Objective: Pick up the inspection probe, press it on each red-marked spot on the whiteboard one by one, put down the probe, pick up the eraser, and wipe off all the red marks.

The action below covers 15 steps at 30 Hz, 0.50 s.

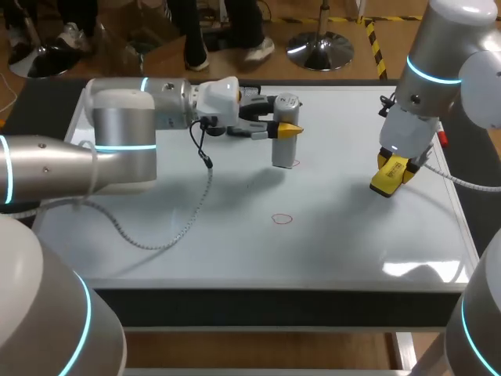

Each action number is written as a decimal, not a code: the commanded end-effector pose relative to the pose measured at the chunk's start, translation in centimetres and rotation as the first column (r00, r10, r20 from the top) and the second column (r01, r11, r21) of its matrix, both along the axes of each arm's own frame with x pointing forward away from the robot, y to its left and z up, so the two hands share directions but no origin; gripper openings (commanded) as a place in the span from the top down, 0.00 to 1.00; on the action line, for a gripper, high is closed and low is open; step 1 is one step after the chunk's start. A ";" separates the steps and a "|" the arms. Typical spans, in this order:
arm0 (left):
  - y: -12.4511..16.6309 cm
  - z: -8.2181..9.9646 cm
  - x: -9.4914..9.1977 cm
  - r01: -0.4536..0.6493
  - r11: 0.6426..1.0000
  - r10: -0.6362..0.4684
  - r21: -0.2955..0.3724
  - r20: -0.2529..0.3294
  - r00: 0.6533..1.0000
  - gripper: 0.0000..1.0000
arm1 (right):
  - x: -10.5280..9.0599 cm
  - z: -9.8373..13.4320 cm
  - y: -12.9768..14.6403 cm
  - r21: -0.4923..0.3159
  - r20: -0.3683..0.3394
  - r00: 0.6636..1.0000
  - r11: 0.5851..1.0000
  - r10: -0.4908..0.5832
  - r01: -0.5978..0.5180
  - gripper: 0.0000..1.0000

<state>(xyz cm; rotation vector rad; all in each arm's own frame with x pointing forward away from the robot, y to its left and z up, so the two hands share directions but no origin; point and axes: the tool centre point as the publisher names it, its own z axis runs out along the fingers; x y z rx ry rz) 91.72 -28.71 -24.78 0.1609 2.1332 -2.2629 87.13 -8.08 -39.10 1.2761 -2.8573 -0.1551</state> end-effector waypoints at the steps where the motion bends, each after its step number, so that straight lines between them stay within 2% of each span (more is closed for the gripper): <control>1: -0.6 -0.5 0.8 0.009 1.000 -0.009 -0.010 -0.003 1.000 1.00 | 0.0 0.1 0.0 -0.004 -0.001 1.000 1.000 0.001 -0.001 1.00; 15: -1.6 -1.5 2.1 0.032 0.999 -0.032 -0.023 0.001 0.999 1.00 | 0.0 0.1 0.0 -0.004 -0.001 1.000 1.000 0.001 -0.001 1.00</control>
